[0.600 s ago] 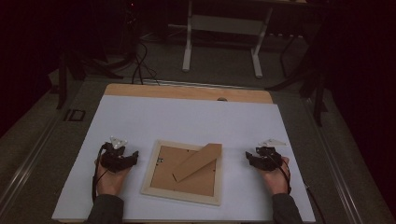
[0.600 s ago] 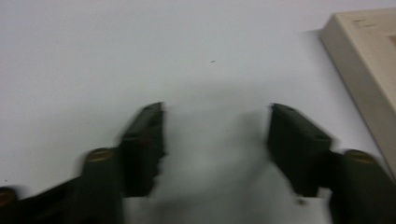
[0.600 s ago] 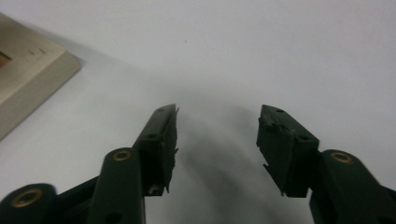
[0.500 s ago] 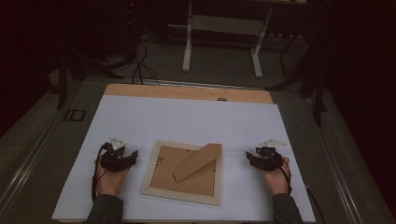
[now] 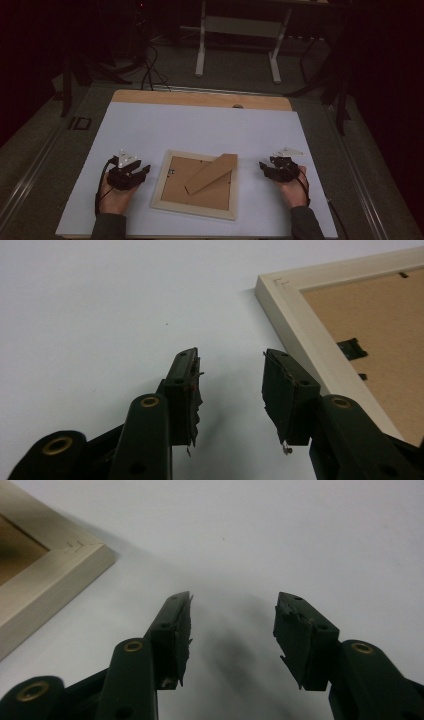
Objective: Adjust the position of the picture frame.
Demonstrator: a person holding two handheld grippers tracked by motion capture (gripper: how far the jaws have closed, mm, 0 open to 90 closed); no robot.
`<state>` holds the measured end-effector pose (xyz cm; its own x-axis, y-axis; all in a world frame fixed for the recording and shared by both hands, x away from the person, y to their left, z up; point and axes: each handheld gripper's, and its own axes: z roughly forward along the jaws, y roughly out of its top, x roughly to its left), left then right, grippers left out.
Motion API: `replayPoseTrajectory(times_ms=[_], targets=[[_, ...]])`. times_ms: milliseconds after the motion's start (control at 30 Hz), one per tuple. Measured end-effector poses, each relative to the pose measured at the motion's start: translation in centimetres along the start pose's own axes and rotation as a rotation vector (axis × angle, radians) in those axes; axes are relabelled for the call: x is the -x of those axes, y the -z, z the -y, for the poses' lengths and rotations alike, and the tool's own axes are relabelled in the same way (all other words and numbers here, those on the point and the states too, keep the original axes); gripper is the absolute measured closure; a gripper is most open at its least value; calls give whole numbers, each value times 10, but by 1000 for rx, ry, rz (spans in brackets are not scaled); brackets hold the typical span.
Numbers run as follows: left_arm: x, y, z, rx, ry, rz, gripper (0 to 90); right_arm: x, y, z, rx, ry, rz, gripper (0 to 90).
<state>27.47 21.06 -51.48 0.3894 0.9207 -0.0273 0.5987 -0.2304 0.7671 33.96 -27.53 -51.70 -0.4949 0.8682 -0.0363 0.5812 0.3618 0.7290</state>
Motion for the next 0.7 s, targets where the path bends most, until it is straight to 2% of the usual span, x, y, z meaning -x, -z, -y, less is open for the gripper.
replayPoseTrajectory(times_ms=[167, 333, 533, 567, 600, 700], targets=[[3, 8, 0, 17, 0, 51, 591, -6, -1, -1, -4, 18, -1, 490], [8, 10, -2, 19, -16, 96, 602, -5, -1, 0, -4, 6, -1, 488], [9, 8, 2, 8, -21, 167, 598, -5, -2, 3, -15, 4, -15, 484], [9, 8, 2, 8, -21, 167, 588, -6, -2, 3, -17, 8, -17, 485], [10, 8, 4, 3, -17, 186, 571, -7, -3, 3, -16, 9, -17, 485], [14, 9, 7, -9, -34, 212, 578, -7, -2, 3, -14, 11, -18, 482]])
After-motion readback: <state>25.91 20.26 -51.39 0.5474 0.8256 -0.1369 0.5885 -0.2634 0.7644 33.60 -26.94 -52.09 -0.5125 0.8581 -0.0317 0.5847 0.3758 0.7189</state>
